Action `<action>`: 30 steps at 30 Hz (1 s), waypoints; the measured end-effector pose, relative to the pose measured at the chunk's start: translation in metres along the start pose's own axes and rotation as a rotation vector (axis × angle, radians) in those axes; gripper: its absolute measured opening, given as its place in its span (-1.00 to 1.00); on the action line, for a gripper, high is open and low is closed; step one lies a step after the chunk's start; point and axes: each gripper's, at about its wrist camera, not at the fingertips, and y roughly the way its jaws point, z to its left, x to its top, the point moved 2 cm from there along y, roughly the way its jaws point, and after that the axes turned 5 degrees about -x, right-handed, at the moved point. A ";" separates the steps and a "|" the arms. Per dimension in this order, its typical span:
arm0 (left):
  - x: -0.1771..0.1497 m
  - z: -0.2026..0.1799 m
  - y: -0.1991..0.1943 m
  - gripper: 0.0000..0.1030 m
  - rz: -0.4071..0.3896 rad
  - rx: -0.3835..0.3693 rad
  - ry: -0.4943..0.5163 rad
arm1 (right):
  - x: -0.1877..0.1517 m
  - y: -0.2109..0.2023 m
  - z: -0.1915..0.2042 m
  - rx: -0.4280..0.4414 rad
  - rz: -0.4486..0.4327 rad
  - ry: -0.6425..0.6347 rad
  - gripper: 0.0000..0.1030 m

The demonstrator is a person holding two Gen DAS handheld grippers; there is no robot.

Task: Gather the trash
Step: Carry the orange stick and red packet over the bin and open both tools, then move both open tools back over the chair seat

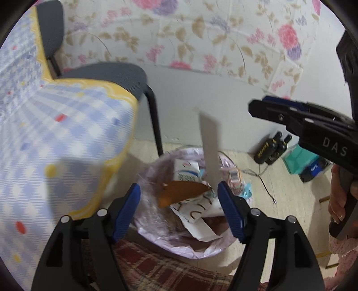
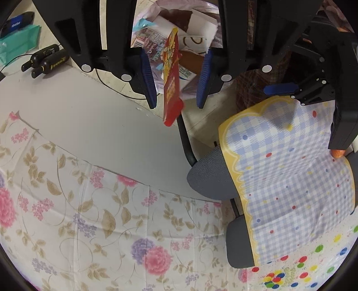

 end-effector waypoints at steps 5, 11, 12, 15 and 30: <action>0.007 0.012 -0.046 0.36 -0.120 0.052 -0.026 | 0.016 -0.030 0.006 0.013 -0.075 0.001 -0.25; 0.011 0.031 -0.093 0.43 -0.223 0.106 -0.087 | 0.029 -0.059 0.022 0.044 -0.128 -0.023 -0.16; 0.011 0.033 -0.098 0.43 -0.231 0.114 -0.095 | 0.030 -0.064 0.027 0.053 -0.130 -0.032 -0.14; 0.009 0.042 -0.118 0.46 -0.261 0.147 -0.123 | 0.032 -0.073 0.041 0.084 -0.128 -0.058 0.06; -0.020 0.099 -0.234 0.87 -0.301 0.514 -0.337 | 0.071 -0.102 0.136 0.266 -0.173 -0.192 0.76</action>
